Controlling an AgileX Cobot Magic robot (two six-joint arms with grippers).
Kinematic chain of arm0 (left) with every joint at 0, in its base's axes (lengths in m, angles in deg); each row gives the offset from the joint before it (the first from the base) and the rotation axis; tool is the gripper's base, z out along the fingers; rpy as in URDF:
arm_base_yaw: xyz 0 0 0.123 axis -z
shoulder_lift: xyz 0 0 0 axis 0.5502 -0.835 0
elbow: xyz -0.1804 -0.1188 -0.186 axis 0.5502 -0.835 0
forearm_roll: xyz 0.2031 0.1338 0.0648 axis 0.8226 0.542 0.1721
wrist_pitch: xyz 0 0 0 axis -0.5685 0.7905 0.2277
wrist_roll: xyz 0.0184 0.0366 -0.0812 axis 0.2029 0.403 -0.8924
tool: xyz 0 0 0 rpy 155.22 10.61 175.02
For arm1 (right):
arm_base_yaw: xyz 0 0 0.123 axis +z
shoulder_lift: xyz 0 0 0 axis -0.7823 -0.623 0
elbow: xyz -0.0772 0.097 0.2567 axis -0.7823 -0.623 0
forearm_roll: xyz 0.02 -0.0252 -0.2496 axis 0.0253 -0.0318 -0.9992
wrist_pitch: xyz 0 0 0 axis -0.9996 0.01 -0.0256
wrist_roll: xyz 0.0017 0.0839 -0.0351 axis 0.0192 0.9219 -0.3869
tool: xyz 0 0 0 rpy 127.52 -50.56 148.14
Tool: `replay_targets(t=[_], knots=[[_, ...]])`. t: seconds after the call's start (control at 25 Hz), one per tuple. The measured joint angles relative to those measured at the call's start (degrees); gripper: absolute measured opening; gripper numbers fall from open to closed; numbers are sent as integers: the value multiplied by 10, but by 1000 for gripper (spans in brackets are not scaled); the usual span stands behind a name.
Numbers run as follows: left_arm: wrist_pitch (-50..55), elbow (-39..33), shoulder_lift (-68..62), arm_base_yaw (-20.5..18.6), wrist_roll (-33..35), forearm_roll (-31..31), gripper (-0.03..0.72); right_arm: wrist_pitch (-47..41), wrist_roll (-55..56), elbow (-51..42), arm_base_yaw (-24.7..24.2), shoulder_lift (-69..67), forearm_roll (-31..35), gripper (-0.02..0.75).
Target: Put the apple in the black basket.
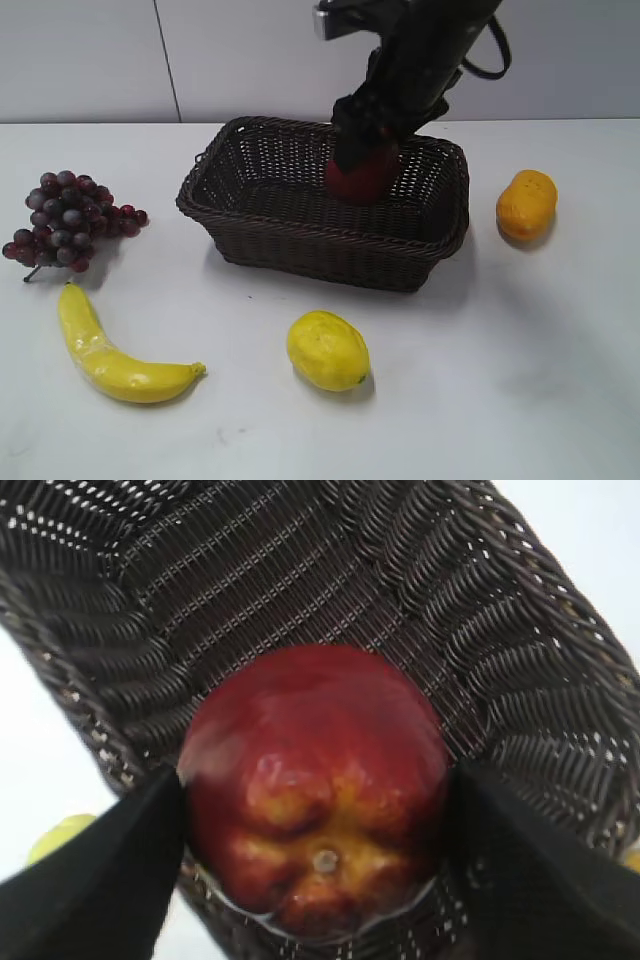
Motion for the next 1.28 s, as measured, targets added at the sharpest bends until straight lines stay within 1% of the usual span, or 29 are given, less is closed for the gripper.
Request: replay_targets(t=[0.16, 0.32, 0.48, 0.68, 0.84, 1.0, 1.2, 1.28], knots=[[0, 0, 0, 0, 0, 0, 521, 1, 0, 37, 0, -69, -13, 576], [0, 0, 0, 0, 0, 0, 521, 3, 0, 57, 0, -104, -17, 577], [0, 0, 0, 0, 0, 0, 521, 9, 0, 60, 0, -108, -17, 650], [0, 0, 0, 0, 0, 0, 521, 7, 0, 64, 0, -105, -18, 658], [0, 0, 0, 0, 0, 0, 521, -30, 0, 99, 0, -75, -42, 657], [0, 0, 0, 0, 0, 0, 521, -76, 7, 142, 0, -7, -56, 645], [0, 0, 0, 0, 0, 0, 521, -130, 52, 149, 0, 94, -110, 624], [0, 0, 0, 0, 0, 0, 521, -139, 74, 142, 0, 130, -134, 619]])
